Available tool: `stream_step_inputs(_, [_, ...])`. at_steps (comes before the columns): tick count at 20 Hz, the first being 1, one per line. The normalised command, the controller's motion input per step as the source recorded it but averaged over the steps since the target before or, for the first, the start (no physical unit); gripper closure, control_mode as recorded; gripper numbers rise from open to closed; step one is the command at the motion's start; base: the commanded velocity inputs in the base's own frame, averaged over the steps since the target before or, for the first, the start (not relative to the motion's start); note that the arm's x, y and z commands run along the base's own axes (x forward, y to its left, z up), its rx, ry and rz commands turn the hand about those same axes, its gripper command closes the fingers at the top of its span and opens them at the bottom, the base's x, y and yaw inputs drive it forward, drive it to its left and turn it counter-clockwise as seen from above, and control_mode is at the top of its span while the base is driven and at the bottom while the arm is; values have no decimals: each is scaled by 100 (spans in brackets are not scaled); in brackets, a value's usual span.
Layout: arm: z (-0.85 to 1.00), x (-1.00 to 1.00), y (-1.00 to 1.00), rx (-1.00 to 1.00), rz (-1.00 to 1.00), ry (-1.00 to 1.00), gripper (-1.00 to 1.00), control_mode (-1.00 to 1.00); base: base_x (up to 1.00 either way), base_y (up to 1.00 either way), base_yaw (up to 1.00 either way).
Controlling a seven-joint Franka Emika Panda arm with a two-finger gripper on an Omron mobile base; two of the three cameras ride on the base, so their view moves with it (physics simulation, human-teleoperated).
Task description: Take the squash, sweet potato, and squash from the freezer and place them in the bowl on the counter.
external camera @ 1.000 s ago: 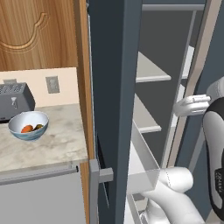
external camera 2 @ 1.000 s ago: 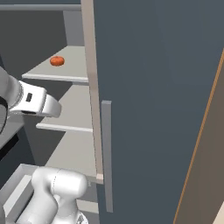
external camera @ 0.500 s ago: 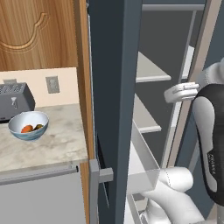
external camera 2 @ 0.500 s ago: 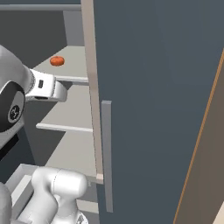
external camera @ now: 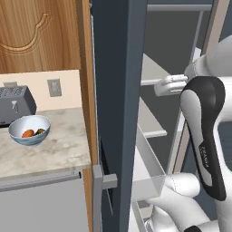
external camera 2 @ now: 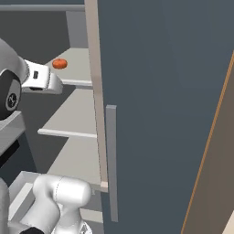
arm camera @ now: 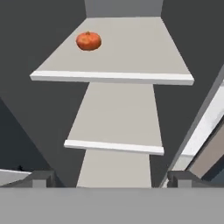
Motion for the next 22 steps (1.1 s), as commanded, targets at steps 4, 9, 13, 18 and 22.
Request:
stream_step_inputs(4, [0,82,0,6,7,-21,-100,-100,0,0,0])
stream_step_inputs(9, [13,69,14,5,10,1,-100,-100,0,0,0])
stream_step_inputs(13, [0,38,15,0,20,0,-100,-100,0,0,0])
stream_step_inputs(18, [0,44,24,0,8,0,-100,-100,0,0,0])
stream_step_inputs(22, [0,70,18,0,5,-2,-100,-100,0,0,0])
